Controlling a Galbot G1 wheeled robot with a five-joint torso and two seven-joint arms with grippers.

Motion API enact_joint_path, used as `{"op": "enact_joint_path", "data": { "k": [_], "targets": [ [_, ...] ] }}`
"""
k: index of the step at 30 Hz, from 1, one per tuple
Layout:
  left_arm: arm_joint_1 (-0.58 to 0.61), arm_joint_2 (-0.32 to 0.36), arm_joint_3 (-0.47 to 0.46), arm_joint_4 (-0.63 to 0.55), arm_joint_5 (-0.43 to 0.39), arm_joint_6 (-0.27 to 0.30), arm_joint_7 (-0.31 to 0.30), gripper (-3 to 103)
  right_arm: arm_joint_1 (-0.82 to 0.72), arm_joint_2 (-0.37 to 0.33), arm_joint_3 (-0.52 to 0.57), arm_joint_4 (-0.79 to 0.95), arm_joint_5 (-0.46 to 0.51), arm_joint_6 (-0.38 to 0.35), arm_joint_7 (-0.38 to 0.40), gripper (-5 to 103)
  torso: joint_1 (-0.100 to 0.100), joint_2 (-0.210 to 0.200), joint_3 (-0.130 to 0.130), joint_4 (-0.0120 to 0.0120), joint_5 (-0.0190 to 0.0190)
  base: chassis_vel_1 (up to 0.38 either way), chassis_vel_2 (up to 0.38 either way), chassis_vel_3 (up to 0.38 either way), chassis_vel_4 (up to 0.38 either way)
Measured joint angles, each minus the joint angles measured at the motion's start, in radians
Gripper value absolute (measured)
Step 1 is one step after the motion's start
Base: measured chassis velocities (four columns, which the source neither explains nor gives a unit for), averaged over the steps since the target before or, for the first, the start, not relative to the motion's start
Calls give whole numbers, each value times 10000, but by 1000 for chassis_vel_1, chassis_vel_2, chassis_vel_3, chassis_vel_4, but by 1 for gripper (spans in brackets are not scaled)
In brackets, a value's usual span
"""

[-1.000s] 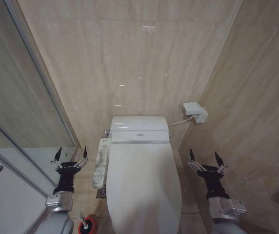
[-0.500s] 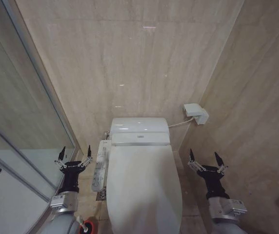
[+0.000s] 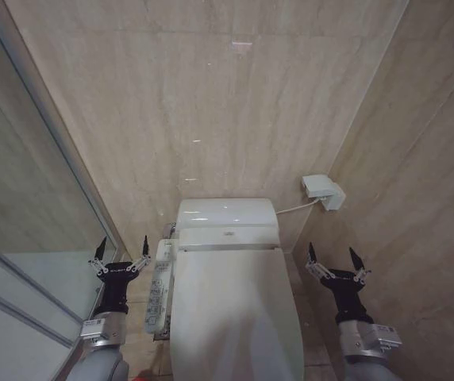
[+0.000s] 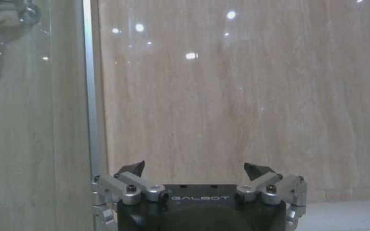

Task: Open the toilet lid, clean the toilet bowl with a toilet brush, close the toilet lid, and flush.

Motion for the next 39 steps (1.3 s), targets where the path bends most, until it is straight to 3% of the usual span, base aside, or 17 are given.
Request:
{"op": "enact_joint_path", "data": {
  "k": [29, 34, 39],
  "targets": [
    [326, -4, -20, -156, 122, -152, 11, 100, 3, 0, 0, 0, 0, 0, 0, 100, 9, -2, 3, 0, 0, -24, 16, 25, -22],
    [-105, 363, -390, 505, -296, -158, -82, 100, 3, 0, 0, 0, 0, 0, 0, 100, 8, -2, 3, -1, -2, 0, 0, 0, 0],
    [-813, 1106, -696, 1662, -1264, -226, -14, 100, 3, 0, -1, 0, 0, 0, 0, 100, 7, -2, 3, 1, -2, 0, 0, 0, 0]
  ]
}}
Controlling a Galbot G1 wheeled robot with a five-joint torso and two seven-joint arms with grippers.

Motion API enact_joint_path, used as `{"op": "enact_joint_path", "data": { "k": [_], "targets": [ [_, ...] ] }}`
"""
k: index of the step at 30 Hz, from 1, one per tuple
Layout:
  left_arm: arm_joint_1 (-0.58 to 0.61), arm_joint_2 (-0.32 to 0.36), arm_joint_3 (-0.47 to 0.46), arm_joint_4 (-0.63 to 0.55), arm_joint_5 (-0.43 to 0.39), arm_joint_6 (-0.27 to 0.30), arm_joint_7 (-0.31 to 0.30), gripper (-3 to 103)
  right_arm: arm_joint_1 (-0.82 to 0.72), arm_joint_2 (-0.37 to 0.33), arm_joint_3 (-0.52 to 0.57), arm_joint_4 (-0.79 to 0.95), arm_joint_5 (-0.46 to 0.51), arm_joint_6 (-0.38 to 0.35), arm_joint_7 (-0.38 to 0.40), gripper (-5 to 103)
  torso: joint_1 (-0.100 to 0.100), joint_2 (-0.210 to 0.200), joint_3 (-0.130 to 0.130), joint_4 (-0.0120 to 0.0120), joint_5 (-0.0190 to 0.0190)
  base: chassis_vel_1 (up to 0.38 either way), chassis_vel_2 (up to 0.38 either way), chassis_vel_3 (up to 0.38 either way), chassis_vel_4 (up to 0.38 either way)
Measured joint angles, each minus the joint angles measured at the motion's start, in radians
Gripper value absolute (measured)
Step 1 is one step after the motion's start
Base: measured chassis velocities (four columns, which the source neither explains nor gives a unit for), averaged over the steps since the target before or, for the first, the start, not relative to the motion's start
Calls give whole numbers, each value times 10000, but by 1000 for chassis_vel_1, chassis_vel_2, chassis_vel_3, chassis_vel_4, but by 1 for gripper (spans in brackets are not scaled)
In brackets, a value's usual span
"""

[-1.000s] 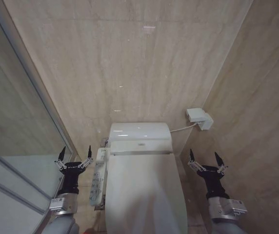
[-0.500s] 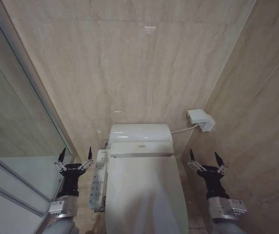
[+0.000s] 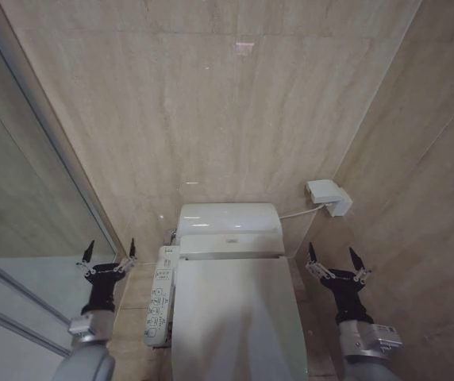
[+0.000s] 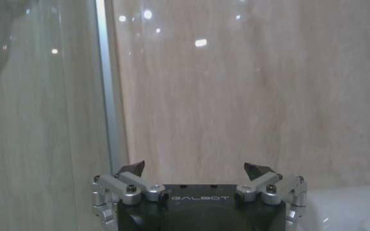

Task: Open the toilet lid, clean the toilet bowl with a toilet brush, close the toilet lid, and flush.

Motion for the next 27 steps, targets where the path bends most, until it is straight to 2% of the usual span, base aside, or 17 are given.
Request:
{"op": "enact_joint_path", "data": {
  "k": [2, 3, 5, 7, 8, 11, 17, 19, 27],
  "targets": [
    [-419, 405, 6, 808, -402, -230, 304, 100, 0, 0, 0, 0, 0, 0, 0, 100, 0, 0, 0, -3, 0, 0, 0, 0, 0],
    [-419, 405, 6, 808, -402, -230, 304, 100, 0, 0, 0, 0, 0, 0, 0, 100, 0, 0, 0, -3, 0, 0, 0, 0, 0],
    [-858, 803, 90, 1645, -568, -523, 575, 100, 0, 0, 1, 1, 0, 0, 0, 100, 0, 0, 0, -2, -2, 0, 0, 0, 0],
    [-1379, 1280, 321, 2591, -800, -665, 556, 100, 0, 0, 2, 1, 0, 1, 4, 100, 1, -1, 1, -3, -3, 0, 0, 0, 0],
    [-1379, 1280, 321, 2591, -800, -665, 556, 100, 0, 0, 2, 1, 0, 1, 4, 100, 1, -1, 1, -3, -3, 0, 0, 0, 0],
    [-2218, 1987, 794, 3589, -1546, -641, 618, 100, 0, 0, 0, 0, 0, 1, 0, 100, 0, -1, 1, 0, 0, 0, 0, 0, 0],
    [-3304, 2437, 1271, 4426, -1822, -830, 1112, 100, 0, 0, 0, 0, 0, 0, 0, 100, 1, -1, 1, -2, 0, 0, 0, 0, 0],
    [-3856, 2638, 1685, 4815, -2067, -905, 1355, 100, 0, 0, 1, 1, 0, 0, 0, 100, 1, -1, 1, -2, -1, 0, 0, 0, 0],
    [-5433, 2826, 2772, 6548, -2254, -1696, 1944, 100, 0, 0, 1, 0, 0, 0, 0, 100, 1, -2, 1, 0, 1, 0, 0, 0, 0]
  ]
}}
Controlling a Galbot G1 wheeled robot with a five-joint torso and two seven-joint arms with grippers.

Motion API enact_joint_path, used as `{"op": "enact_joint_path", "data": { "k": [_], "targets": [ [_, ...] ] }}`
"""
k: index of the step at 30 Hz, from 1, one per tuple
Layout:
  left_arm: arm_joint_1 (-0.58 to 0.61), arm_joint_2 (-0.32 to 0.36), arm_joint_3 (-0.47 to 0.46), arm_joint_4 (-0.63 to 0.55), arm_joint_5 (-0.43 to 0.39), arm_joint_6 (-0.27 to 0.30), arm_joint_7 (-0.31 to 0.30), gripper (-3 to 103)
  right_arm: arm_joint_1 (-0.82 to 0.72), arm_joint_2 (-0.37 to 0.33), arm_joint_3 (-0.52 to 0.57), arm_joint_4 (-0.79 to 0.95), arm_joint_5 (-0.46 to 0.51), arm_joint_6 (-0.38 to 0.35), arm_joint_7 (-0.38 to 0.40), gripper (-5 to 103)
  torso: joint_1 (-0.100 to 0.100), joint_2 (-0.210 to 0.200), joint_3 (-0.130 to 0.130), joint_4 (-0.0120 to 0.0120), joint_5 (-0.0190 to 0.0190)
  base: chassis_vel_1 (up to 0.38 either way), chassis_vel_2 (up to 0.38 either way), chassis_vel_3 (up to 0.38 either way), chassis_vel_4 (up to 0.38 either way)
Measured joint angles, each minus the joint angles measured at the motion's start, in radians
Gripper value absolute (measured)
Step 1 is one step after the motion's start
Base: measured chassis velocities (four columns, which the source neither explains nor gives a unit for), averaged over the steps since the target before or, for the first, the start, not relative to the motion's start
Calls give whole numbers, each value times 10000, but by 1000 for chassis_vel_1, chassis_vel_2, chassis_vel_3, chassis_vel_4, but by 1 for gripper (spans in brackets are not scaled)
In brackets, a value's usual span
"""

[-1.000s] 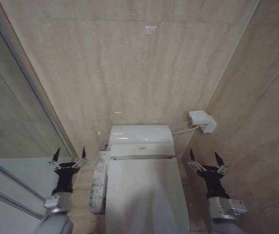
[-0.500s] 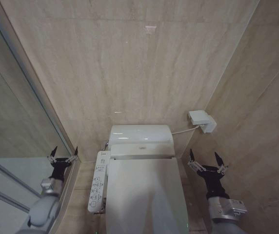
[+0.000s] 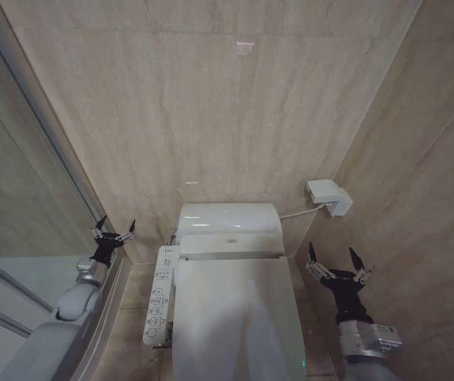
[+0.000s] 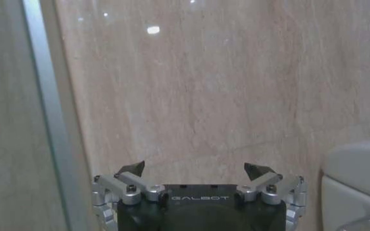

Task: Open the toilet lid, clean the toilet bowl with a toilet brush, close the toilet lid, and flush.

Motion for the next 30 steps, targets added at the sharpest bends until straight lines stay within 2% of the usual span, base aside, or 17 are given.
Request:
{"op": "enact_joint_path", "data": {
  "k": [8, 15, 20, 30],
  "targets": [
    [-1275, -282, 713, 1257, -157, -143, 224, 100, -1, 0, 0, 0, 0, 0, 1, 100, 0, 0, 0, 0, 0, 0, 0, 0, 0],
    [-2459, -981, 1497, 2760, -180, -354, 592, 100, 0, 0, 0, 0, 0, 0, 0, 100, 0, 0, 0, -6, 1, 0, 0, 0, 0],
    [-2761, -1118, 1554, 3342, -150, -506, 1121, 100, 0, 0, -1, 0, 0, 0, 0, 100, 0, 1, 0, 4, 1, 0, 0, 0, 0],
    [-3074, -1188, 1708, 3898, 192, -947, 1855, 100, 0, 0, 0, 0, 0, 0, 0, 100, 0, 1, -1, -2, 1, 0, 0, 0, 0]
  ]
}}
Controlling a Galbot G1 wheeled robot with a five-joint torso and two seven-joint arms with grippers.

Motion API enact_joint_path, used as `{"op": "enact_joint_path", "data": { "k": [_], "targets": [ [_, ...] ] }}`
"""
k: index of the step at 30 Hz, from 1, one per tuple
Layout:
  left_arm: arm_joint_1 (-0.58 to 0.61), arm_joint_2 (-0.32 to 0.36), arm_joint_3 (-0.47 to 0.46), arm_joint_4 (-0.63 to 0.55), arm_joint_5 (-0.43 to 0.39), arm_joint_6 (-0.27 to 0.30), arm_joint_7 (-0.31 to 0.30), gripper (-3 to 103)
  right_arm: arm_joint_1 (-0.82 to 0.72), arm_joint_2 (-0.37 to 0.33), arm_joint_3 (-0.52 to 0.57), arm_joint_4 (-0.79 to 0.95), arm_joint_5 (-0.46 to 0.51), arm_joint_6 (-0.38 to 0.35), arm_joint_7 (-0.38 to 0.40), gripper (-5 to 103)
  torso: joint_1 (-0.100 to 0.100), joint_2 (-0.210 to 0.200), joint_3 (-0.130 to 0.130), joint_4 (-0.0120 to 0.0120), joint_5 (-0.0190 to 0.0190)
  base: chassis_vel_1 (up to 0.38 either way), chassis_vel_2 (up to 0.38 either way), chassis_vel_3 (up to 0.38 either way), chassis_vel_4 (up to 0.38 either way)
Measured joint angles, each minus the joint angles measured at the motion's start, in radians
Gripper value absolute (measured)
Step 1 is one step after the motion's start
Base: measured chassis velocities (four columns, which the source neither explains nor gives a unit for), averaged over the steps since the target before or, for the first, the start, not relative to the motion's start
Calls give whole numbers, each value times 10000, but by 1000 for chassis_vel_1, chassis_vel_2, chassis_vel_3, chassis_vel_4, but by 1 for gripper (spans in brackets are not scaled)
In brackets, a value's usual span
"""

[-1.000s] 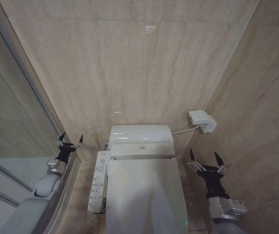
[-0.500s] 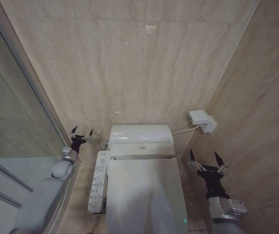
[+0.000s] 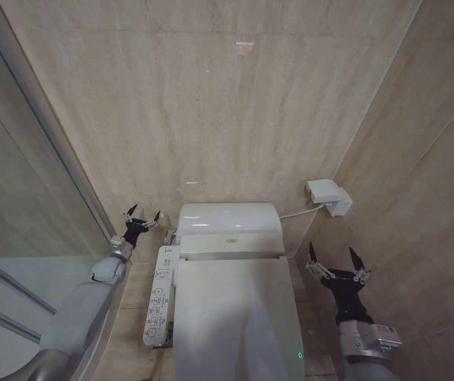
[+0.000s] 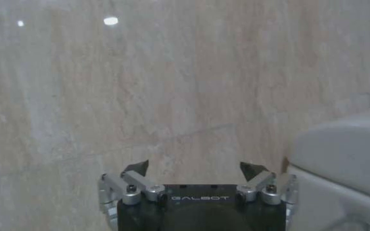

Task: Open the toilet lid, clean the toilet bowl with a toilet brush, close the toilet lid, and flush.

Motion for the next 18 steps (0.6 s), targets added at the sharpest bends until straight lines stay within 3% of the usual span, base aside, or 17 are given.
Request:
{"op": "enact_joint_path", "data": {
  "k": [1, 2, 4, 9, 10, 12, 14, 15, 17, 18],
  "targets": [
    [3, 8, 0, 39, 142, -91, 51, 100, 0, 0, 0, 0, 0, 0, 0, 100, 0, 0, 0, 0, 1, 0, 0, 0, 0],
    [21, 12, -23, 107, 452, -254, 104, 81, 0, 0, 0, 0, 0, 0, 0, 100, 0, 0, 0, 0, 0, 0, 0, 0, 0],
    [36, 13, -48, 126, 606, -314, 114, 81, 0, 0, 0, 0, 0, 0, 0, 100, 0, 0, 0, 0, -1, 0, 0, 0, 0],
    [364, 45, -456, 59, 2446, -748, 63, 81, 0, 0, 0, 0, 0, 0, 0, 100, 0, 0, 0, 2, -1, 0, 0, 0, 0],
    [437, 63, -563, 29, 2954, -840, -26, 55, 0, 0, 0, 0, 0, 0, 0, 100, 0, 0, 0, 2, -3, 0, 0, 0, 0],
    [463, 69, -624, 23, 3226, -894, -77, 55, 0, 0, 0, 0, 0, 0, 0, 100, 0, 0, 0, 2, -2, 0, 0, 0, 0],
    [530, 64, -902, 30, 4379, -1180, -272, 55, 0, 0, 0, 0, 0, 0, 0, 100, -1, 0, 0, 1, -2, 0, 0, 0, 0],
    [530, 64, -902, 30, 4379, -1180, -272, 55, 0, 0, 0, 0, 0, 0, 0, 100, -1, 0, 0, 1, -2, 0, 0, 0, 0],
    [579, 41, -1145, 33, 5391, -1453, -442, 55, 0, 0, 0, 0, 0, 0, 0, 100, -1, 0, 0, 1, -1, 0, 0, 0, 0],
    [611, 24, -1252, 24, 5794, -1587, -497, 28, 0, 0, 0, 0, 0, 0, 0, 100, -1, 0, 0, 0, -1, 0, 0, 0, 0]
  ]
}}
